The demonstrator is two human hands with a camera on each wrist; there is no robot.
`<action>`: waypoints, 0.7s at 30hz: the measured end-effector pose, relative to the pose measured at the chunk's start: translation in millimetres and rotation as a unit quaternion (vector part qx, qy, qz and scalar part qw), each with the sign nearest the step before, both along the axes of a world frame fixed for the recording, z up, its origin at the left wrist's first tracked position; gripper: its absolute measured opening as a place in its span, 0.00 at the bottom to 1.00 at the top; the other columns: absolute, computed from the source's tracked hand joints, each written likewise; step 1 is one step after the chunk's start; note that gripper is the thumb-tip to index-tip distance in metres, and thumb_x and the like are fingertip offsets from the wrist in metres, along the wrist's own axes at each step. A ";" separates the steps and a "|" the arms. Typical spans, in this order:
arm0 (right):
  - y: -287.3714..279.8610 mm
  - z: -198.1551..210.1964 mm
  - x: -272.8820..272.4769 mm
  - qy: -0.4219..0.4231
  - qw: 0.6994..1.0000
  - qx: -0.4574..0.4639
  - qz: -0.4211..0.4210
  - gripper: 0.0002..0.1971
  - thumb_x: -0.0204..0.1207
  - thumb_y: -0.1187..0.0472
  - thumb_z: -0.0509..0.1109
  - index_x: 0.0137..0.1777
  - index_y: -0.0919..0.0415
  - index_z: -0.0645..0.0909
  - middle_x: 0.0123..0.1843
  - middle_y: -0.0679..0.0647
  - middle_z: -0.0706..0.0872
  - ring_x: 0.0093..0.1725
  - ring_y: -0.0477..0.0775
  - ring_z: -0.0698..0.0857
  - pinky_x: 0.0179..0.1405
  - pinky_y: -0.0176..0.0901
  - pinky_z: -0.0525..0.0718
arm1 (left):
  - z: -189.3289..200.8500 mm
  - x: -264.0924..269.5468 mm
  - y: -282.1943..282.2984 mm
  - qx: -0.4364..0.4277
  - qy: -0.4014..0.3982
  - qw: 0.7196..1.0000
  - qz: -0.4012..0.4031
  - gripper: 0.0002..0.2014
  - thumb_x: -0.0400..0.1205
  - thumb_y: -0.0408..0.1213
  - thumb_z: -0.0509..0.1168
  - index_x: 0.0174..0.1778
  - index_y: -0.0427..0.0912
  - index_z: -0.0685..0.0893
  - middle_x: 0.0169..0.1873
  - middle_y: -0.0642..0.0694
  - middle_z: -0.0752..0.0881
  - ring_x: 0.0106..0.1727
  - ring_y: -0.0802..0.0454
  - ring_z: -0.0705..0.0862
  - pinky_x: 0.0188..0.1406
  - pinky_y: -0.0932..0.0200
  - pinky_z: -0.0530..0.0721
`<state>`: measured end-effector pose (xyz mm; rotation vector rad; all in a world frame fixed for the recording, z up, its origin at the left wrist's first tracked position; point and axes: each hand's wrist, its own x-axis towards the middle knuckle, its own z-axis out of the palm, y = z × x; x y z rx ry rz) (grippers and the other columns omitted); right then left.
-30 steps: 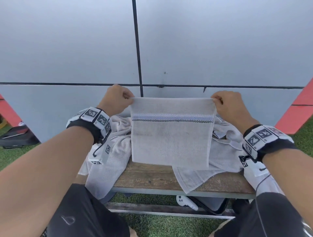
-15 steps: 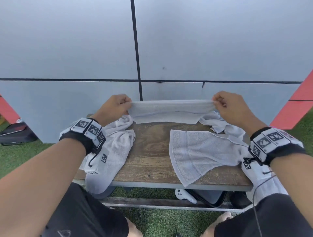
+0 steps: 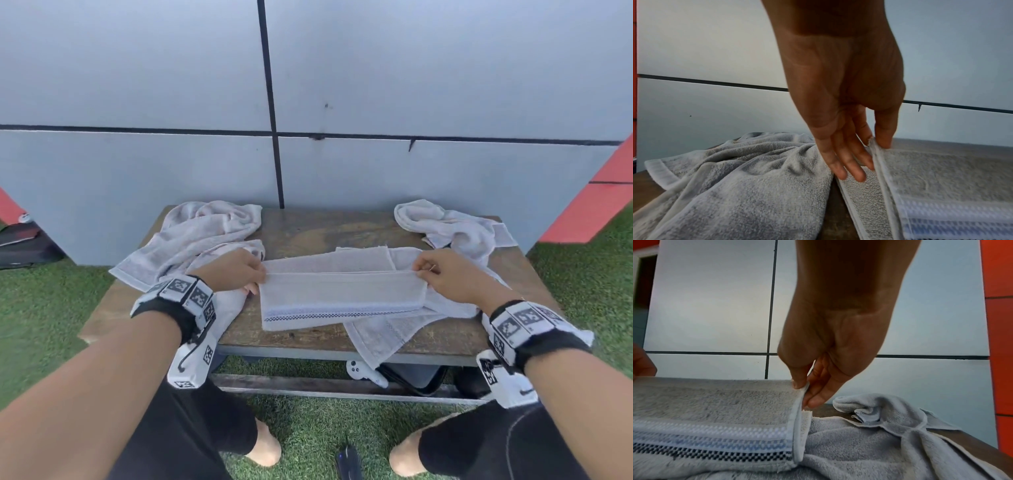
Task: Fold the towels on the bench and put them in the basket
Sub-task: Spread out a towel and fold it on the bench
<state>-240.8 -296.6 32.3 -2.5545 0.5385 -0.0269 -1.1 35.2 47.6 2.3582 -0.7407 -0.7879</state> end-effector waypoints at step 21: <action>-41.8 -65.0 138.4 -0.016 0.996 -0.069 -0.052 0.10 0.78 0.70 0.65 0.40 0.56 0.83 0.44 0.58 0.86 0.46 0.61 0.83 0.49 0.51 0.81 | -70.4 63.6 -51.1 0.083 -0.230 0.968 0.062 0.07 0.78 0.38 0.70 0.42 0.48 0.94 0.49 0.42 0.80 0.62 0.38 0.76 0.58 0.47 0.79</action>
